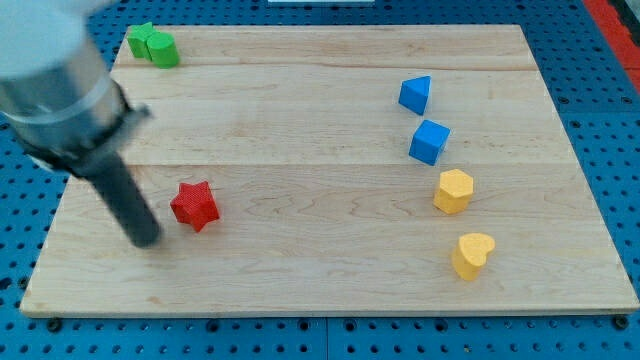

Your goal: Slide red star towards top center

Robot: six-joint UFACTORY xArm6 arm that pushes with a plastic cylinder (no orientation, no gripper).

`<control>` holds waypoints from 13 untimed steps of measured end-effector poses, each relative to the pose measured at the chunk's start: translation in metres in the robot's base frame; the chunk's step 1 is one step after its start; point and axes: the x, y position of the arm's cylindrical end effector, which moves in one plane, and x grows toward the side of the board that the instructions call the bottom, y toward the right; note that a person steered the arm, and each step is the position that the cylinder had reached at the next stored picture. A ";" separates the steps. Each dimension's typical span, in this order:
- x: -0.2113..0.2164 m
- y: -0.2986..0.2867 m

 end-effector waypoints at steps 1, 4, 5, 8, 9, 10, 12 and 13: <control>-0.057 0.034; -0.076 -0.074; -0.129 -0.038; -0.106 0.209; -0.167 0.191; -0.182 0.160; -0.164 0.095; -0.234 0.065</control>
